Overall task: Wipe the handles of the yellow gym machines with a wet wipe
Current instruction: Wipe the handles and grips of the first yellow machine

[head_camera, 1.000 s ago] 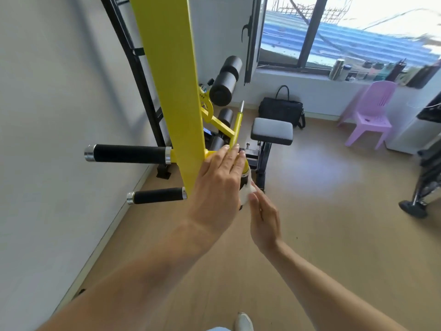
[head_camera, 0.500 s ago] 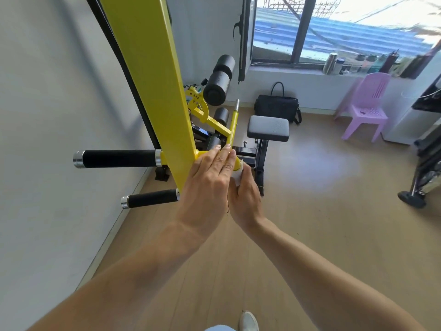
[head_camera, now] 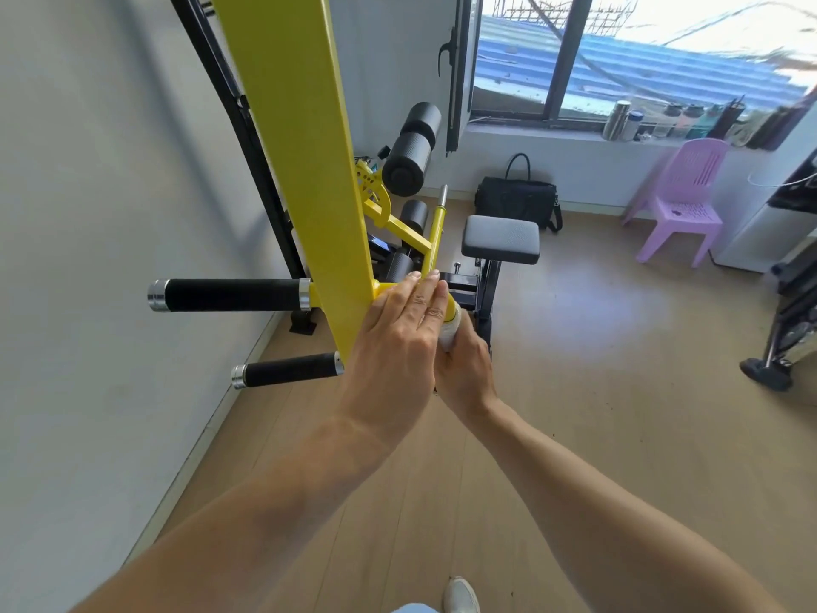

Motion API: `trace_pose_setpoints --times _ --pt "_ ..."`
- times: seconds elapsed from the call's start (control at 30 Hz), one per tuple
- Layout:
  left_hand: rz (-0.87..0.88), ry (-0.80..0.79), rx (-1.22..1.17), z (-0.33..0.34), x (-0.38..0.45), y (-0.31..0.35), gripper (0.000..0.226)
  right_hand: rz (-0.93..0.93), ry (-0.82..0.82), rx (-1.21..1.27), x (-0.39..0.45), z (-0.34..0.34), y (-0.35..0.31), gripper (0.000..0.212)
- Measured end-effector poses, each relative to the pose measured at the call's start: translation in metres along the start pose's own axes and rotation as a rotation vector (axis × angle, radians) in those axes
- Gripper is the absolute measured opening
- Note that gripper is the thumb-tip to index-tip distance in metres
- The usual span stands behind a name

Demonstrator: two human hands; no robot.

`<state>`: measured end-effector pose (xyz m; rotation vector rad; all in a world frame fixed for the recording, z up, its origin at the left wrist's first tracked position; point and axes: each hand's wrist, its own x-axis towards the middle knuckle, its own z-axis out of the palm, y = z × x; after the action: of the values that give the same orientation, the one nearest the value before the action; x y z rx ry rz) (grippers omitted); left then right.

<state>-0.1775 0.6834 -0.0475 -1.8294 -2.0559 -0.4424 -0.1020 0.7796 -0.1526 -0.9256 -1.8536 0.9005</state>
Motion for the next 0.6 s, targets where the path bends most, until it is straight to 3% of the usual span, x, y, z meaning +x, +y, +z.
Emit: trace_pose_setpoints --times 0.17,0.4,0.47,0.6 --pt "0.012 0.002 0.001 0.000 -0.003 -0.002 0.059 0.281 -0.216 -0.137 -0.032 0.013 0.039 0.025" --pt "0.014 0.050 -0.030 -0.003 -0.006 0.004 0.058 0.016 0.047 -0.023 0.000 -0.002 -0.004 0.020" --pt "0.015 0.047 -0.036 0.000 -0.009 0.002 0.058 0.071 -0.042 -0.030 -0.013 0.005 0.015 0.025" --pt "0.025 0.040 -0.022 0.004 -0.009 -0.001 0.060 0.404 -0.392 -0.157 -0.036 0.012 0.066 0.032"
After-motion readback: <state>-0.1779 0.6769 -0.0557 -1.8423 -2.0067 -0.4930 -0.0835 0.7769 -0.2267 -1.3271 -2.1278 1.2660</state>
